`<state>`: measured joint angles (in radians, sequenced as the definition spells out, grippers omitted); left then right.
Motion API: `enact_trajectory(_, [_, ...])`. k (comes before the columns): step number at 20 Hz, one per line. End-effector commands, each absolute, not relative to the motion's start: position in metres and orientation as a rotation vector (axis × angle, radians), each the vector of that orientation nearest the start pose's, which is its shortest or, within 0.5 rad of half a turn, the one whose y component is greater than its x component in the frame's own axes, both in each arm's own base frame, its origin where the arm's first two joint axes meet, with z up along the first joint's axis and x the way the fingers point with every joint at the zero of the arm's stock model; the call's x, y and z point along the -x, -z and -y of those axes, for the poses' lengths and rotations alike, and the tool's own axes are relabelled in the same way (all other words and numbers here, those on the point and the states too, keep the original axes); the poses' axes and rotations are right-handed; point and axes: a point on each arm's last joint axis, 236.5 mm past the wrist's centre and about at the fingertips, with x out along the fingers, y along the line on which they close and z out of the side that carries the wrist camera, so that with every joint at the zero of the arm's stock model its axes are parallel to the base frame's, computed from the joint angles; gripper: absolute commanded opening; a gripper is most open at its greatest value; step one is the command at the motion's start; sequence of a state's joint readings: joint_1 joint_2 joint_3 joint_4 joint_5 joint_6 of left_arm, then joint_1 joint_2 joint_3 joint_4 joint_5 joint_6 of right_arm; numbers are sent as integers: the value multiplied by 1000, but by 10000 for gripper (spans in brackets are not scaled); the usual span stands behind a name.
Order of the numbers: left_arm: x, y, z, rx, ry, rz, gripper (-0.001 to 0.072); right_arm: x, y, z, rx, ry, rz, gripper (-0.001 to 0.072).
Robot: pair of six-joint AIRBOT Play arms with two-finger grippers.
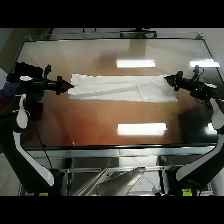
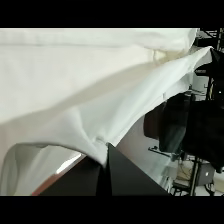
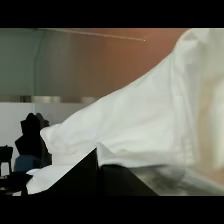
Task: Fold the shirts.
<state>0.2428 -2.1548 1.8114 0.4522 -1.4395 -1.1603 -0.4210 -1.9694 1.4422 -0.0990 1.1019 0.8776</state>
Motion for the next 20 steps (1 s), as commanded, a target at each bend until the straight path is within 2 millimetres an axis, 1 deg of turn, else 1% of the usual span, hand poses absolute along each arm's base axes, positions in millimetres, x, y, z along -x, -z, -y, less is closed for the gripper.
enact_trajectory(1, [-548, 85, 95, 918, 734, -1242, 8, -569, 50, 23, -1062, -479, -717, 23])
enact_trajectory(3, [-554, 91, 97, 911, 744, -1241, 9, -569, 50, 22, -999, -505, -700, 30])
enact_trajectory(4, [-556, 89, 96, 903, 754, -1236, 12, -570, 47, 24, -987, -511, -691, 125])
enact_trajectory(5, [-558, 85, 93, 897, 757, -1225, 49, -571, 42, 25, -979, -523, -683, 234])
enact_trajectory(6, [-559, 78, 88, 892, 760, -1212, 277, -569, 36, 25, -940, -554, -680, 270])
enact_trajectory(7, [-560, 71, 83, 891, 759, -1201, 320, -567, 33, 27, -892, -570, -699, 275])
enact_trajectory(8, [-560, 63, 75, 888, 757, -1188, 321, -565, 35, 33, -844, -557, -735, 334])
enact_trajectory(9, [-562, 55, 67, 889, 748, -1172, 321, -563, 39, 42, -778, -532, -786, 455])
enact_trajectory(10, [-564, 46, 57, 886, 736, -1148, 321, -561, 44, 54, -715, -494, -841, 535])
enact_trajectory(12, [-567, 25, 37, 886, 714, -1099, 321, -554, 57, 83, -601, -384, -961, 648])
enact_trajectory(14, [-570, 4, 23, 871, 695, -1050, 321, -544, 70, 107, -528, -275, -1057, 649])
enact_trajectory(15, [-570, -4, 22, 865, 690, -1036, 320, -540, 74, 108, -527, -267, -1081, 650])
enact_trajectory(16, [-569, -12, 23, 859, 686, -1026, 316, -534, 78, 103, -536, -287, -1109, 649])
enact_trajectory(17, [-567, -18, 26, 852, 691, -1025, 177, -526, 83, 97, -547, -315, -1144, 649])
enact_trajectory(18, [-567, -21, 29, 842, 697, -1023, -7, -521, 88, 92, -554, -337, -1171, 649])
enact_trajectory(20, [-567, -27, 37, 828, 711, -1019, 1, -513, 99, 86, -574, -362, -1211, 649])
